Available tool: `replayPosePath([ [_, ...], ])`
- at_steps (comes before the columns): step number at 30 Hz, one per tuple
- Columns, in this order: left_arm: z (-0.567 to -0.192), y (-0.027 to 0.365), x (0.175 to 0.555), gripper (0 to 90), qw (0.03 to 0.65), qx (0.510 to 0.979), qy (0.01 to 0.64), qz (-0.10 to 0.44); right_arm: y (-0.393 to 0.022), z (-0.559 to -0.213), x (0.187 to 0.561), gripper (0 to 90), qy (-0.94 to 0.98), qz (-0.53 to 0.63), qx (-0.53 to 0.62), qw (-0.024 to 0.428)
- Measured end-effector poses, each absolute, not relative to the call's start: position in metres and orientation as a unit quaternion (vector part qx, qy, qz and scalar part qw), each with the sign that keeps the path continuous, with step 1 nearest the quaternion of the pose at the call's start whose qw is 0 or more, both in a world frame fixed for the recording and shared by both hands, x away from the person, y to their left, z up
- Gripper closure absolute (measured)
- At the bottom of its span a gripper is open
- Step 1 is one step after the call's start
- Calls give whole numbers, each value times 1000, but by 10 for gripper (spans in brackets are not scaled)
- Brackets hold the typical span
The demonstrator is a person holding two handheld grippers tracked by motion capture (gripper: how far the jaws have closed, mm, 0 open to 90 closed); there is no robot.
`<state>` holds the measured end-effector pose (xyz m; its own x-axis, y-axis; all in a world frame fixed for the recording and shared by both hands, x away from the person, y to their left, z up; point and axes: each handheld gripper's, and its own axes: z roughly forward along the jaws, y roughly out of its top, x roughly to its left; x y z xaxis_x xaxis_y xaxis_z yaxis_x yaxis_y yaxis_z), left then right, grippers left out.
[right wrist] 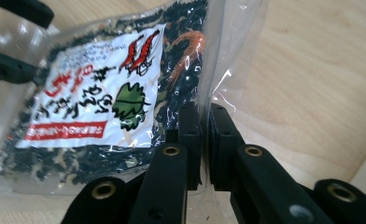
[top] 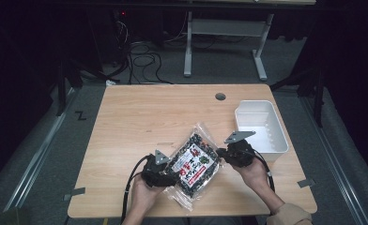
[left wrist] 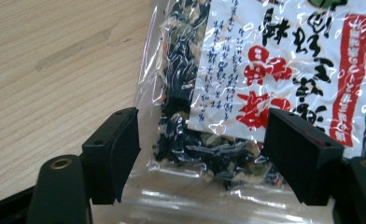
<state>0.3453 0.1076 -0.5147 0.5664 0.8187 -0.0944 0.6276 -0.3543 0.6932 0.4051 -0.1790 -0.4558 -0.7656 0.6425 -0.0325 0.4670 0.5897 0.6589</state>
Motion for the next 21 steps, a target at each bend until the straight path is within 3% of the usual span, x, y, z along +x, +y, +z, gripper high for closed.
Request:
replayPosePath([
  [21,-508,108,354,312,382,796,447,142,-185,-415,396,887,879,340,292,163],
])
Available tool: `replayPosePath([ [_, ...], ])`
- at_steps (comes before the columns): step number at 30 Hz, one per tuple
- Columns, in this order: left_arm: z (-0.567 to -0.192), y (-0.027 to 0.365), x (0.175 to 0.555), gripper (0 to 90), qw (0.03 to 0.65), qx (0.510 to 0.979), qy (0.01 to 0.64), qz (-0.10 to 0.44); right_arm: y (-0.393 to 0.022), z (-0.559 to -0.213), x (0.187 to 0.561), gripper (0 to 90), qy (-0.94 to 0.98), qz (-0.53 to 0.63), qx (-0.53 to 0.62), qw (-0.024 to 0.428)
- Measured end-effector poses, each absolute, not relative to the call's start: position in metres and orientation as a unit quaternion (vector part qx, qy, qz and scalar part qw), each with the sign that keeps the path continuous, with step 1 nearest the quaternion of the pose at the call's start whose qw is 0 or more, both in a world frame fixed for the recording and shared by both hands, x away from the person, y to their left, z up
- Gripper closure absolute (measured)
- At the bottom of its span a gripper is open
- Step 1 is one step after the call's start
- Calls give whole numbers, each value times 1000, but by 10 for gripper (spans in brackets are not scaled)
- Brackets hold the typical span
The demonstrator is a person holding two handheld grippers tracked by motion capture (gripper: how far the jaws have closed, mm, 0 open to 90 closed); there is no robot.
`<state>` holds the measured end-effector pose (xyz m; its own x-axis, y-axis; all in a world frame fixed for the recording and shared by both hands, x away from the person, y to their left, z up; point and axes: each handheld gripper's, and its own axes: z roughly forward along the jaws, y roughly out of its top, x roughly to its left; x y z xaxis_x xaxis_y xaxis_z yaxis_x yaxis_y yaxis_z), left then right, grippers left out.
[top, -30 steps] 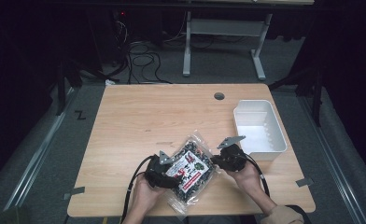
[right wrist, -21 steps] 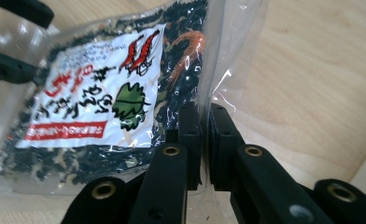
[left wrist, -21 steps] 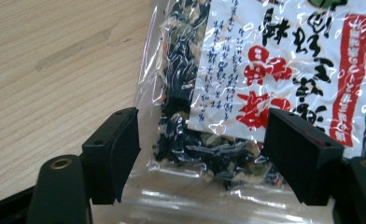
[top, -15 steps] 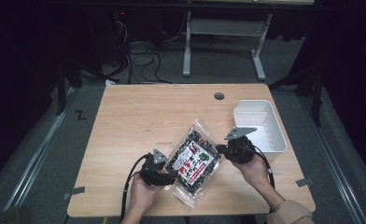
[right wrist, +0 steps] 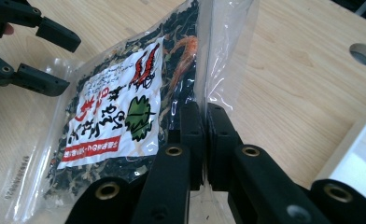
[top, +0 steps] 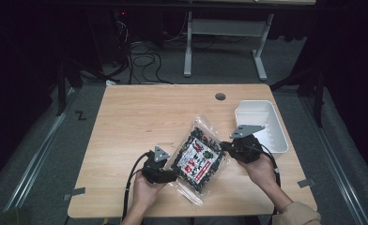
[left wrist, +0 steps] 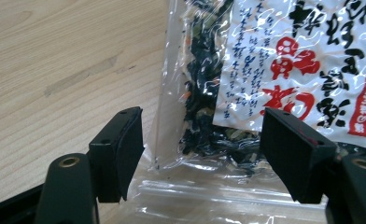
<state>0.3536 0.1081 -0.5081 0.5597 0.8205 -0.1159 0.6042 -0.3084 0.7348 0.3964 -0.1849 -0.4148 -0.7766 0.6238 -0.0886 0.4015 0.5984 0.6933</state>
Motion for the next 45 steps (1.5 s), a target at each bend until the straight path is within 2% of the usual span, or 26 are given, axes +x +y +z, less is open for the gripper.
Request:
replayPosePath([
  [9,-507,113,359,318,387,785,463,143,-191,-392,393,887,876,335,290,190],
  [34,-514,110,362,321,366,795,465,131,-205,-342,397,890,867,340,285,228],
  [45,-515,108,362,319,363,802,458,125,-208,-313,404,896,858,338,285,263],
])
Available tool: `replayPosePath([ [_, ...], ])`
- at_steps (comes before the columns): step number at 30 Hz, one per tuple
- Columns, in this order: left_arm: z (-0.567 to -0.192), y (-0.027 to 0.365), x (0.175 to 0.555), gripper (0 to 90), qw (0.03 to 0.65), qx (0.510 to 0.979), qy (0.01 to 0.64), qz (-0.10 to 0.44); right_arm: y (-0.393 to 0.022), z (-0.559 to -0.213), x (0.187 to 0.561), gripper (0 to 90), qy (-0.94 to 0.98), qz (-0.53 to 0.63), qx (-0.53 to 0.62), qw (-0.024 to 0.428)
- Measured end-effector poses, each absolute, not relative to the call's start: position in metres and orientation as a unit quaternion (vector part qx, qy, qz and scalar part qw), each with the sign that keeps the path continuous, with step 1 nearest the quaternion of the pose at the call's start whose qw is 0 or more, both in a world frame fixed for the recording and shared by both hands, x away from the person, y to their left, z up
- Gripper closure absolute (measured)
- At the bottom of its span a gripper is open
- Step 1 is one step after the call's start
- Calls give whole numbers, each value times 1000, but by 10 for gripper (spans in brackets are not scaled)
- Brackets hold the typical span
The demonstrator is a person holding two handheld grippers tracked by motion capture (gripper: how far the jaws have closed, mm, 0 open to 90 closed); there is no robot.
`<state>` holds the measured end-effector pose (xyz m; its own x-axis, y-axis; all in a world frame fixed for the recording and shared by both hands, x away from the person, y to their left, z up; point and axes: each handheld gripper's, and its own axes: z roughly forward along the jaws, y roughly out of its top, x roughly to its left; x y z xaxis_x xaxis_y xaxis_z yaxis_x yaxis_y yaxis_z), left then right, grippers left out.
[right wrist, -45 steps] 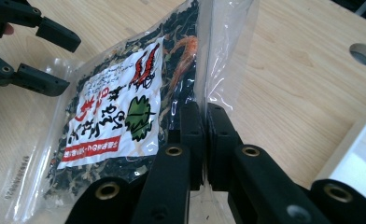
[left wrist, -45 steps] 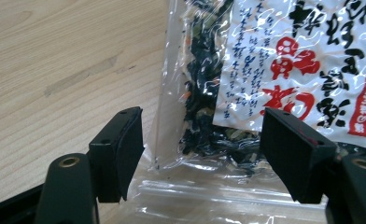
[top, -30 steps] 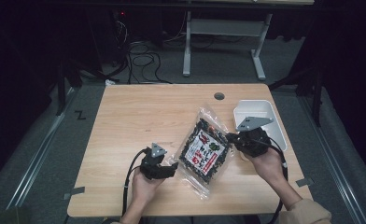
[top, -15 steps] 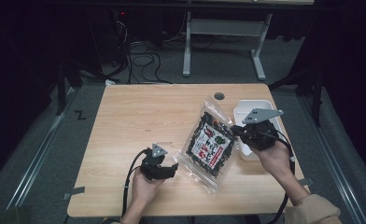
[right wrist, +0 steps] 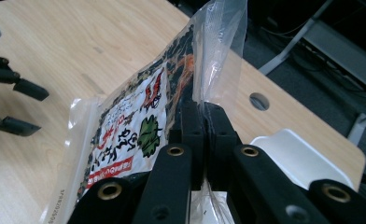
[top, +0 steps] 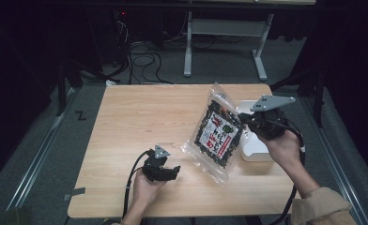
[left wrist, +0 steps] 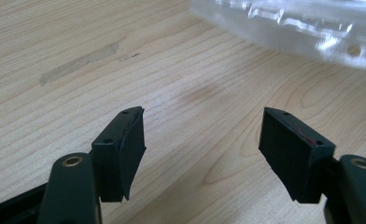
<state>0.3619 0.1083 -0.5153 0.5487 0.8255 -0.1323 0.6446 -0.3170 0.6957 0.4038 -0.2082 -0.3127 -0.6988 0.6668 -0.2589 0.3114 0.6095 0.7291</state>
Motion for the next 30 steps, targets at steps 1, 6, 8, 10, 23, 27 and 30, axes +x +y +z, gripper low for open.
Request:
replayPosePath([
  [1,-515,108,362,319,363,802,458,125,-209,-310,404,897,857,335,286,266],
  [6,-515,108,361,319,363,803,456,125,-215,-297,407,897,851,334,293,282],
  [8,-515,108,361,319,363,802,457,126,-219,-294,408,897,847,333,298,288],
  [10,-515,107,362,319,361,804,457,124,-220,-293,408,897,846,333,299,288],
  [23,-517,106,362,319,360,807,453,120,-245,-282,425,897,829,328,339,300],
  [27,-516,106,361,319,359,808,451,121,-257,-279,430,897,821,324,355,309],
  [30,-517,106,361,319,360,808,451,119,-263,-279,432,896,818,322,359,315],
])
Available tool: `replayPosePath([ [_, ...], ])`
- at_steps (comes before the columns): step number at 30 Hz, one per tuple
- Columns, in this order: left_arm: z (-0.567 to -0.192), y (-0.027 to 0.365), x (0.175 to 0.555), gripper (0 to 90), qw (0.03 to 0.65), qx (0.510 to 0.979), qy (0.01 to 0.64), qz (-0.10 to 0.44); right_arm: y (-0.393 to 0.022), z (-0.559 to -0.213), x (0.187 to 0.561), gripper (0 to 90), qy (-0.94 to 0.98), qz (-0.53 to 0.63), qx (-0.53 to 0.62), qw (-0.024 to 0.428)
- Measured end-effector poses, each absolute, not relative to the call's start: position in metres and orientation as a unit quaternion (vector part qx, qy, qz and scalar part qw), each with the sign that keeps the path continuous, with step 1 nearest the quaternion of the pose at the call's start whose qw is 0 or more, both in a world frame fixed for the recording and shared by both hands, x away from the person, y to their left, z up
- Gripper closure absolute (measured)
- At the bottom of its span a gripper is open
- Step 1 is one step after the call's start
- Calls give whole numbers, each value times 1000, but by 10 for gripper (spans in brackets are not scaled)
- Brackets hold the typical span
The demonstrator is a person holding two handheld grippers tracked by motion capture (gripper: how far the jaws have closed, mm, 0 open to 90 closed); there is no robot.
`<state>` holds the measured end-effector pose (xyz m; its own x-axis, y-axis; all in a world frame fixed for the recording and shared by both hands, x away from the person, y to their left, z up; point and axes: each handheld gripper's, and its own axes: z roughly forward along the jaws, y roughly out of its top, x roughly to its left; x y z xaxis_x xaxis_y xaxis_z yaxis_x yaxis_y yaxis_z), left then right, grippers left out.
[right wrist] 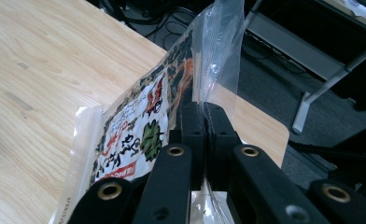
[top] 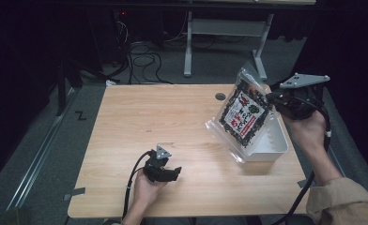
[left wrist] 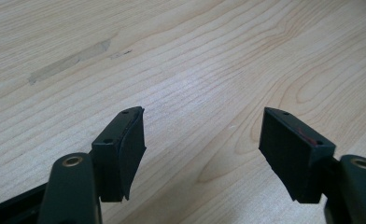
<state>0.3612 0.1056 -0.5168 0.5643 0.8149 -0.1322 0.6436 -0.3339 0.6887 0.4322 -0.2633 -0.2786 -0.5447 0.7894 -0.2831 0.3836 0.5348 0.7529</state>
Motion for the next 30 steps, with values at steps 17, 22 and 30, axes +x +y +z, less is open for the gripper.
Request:
replayPosePath([
  [17,-518,105,361,329,354,811,451,116,-297,-272,442,896,786,318,405,342],
  [22,-518,105,361,329,353,811,451,115,-301,-273,443,896,784,310,408,351],
  [30,-518,105,361,328,354,811,451,115,-313,-273,447,897,765,305,428,372],
])
